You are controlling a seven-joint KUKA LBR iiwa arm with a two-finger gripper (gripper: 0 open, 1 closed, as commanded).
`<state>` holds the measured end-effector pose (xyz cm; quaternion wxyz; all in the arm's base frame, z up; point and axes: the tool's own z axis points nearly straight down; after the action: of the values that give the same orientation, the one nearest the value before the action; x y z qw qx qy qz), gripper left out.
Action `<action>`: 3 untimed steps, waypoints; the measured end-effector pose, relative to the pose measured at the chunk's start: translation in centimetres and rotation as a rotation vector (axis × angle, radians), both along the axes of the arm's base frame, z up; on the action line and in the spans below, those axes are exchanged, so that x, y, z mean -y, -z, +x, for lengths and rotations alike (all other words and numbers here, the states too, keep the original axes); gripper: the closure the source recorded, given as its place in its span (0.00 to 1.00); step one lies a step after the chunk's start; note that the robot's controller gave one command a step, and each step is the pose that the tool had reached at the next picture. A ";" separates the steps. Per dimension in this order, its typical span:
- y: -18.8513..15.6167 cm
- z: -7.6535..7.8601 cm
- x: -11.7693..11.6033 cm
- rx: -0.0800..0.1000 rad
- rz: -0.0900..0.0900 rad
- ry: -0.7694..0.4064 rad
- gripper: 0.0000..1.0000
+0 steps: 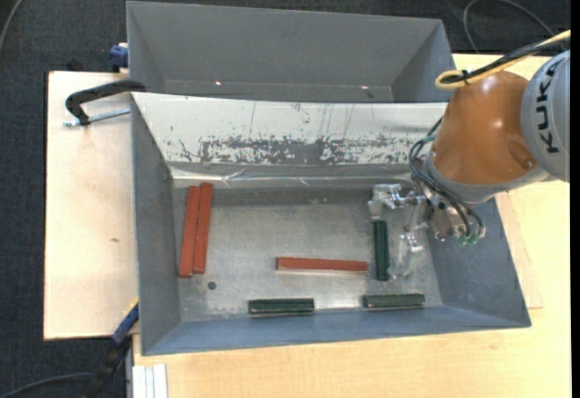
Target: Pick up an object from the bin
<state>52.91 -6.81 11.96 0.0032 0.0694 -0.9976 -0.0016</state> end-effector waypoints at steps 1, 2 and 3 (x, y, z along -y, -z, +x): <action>5.0 -3.4 -5.4 0.001 0.002 -0.035 0.00; 4.7 -3.1 -5.0 0.008 -0.002 -0.029 1.00; -7.3 -1.3 -3.7 0.022 -0.004 -0.132 1.00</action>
Offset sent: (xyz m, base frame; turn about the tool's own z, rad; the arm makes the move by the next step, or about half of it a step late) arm -0.0318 0.0487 -0.0479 -0.0284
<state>51.57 -3.09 19.27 -0.0074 0.1350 -0.9908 0.0013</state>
